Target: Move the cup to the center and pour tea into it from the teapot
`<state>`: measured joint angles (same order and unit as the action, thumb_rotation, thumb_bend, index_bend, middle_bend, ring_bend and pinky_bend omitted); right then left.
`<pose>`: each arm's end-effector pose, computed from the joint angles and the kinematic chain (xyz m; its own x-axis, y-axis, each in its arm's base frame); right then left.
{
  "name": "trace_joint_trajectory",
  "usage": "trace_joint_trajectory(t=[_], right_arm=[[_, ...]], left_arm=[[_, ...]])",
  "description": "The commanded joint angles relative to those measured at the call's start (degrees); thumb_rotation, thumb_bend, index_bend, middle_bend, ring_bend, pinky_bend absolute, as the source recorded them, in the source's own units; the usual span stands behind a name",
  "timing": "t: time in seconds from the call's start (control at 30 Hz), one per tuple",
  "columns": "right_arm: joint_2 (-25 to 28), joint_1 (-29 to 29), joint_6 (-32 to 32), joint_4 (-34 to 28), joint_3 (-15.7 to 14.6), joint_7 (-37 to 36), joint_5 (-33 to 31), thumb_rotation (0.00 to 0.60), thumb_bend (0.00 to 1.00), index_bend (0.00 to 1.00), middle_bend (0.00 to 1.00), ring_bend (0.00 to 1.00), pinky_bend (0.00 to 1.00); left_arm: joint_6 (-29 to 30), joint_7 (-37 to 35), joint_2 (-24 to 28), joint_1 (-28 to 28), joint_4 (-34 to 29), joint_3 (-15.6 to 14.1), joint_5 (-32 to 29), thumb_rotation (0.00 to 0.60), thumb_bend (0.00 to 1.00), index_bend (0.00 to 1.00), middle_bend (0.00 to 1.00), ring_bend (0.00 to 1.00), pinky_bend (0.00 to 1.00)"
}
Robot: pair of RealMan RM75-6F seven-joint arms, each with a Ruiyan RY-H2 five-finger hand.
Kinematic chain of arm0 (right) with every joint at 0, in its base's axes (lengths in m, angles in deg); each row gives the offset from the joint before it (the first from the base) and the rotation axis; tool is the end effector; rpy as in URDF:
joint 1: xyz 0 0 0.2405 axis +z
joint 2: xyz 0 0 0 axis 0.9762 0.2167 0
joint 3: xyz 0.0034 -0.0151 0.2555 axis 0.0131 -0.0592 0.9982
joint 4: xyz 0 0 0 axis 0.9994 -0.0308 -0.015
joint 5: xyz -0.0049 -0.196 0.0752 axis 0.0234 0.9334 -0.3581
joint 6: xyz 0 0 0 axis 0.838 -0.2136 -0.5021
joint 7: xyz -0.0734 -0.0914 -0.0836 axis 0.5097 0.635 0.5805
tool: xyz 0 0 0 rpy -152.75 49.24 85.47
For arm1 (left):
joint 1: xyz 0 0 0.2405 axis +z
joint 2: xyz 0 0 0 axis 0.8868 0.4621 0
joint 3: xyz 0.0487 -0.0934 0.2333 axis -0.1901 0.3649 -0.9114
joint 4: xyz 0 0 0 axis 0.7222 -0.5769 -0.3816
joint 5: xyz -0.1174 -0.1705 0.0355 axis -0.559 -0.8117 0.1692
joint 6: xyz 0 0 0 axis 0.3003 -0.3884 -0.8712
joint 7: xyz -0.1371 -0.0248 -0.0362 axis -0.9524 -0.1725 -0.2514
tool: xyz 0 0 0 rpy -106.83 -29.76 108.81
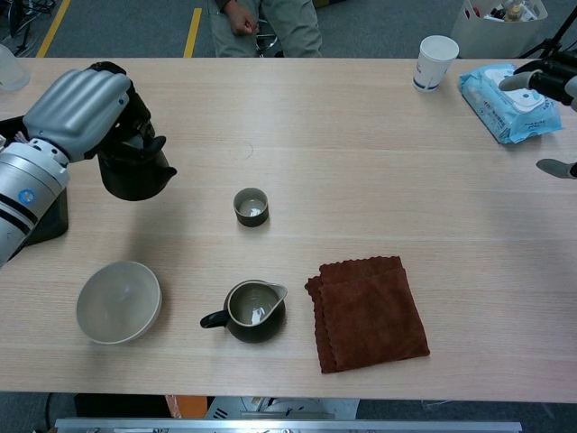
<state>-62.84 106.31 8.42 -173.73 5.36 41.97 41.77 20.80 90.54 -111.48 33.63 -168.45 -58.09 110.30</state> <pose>-0.2370 -0.2368 0.1231 0.6671 -0.1895 0.7205 -0.7418 -0.2573 0.6192 -0.1563 0.2826 0.0211 0.4509 0.0654 0.8902 0.8649 -0.2785 -0.4176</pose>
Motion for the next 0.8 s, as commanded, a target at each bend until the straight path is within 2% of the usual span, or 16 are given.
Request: trace_joint_trajectory(t=[0.03, 0.33, 0.8], right_arm=[[0.17, -2.38, 1.2, 1.42, -0.64, -1.86, 1.71, 0.6, 0.21, 0.14, 0.1, 0.0, 0.05], [1.21, -5.29, -0.05, 3.37, 0.87, -5.99, 2.06, 0.6, 0.21, 0.14, 0.1, 0.0, 0.05], [1.33, -7.69, -3.01, 5.62, 2.8, -8.44, 2.92, 0.6, 0.21, 0.14, 0.1, 0.0, 0.05]], left_arm=[[0.05, 0.88, -1.26, -0.58, 0.51, 0.41, -1.12, 0.518, 0.35, 0.96, 1.0, 0.9, 0.15], [-0.57, 3.12, -5.77, -2.64, 3.32, 0.78, -3.11, 0.523, 0.35, 0.96, 1.0, 0.9, 0.15], [-2.12, 6.31, -12.5, -6.04, 9.28, 1.27, -5.8, 0.521, 0.35, 0.96, 1.0, 0.9, 0.15]])
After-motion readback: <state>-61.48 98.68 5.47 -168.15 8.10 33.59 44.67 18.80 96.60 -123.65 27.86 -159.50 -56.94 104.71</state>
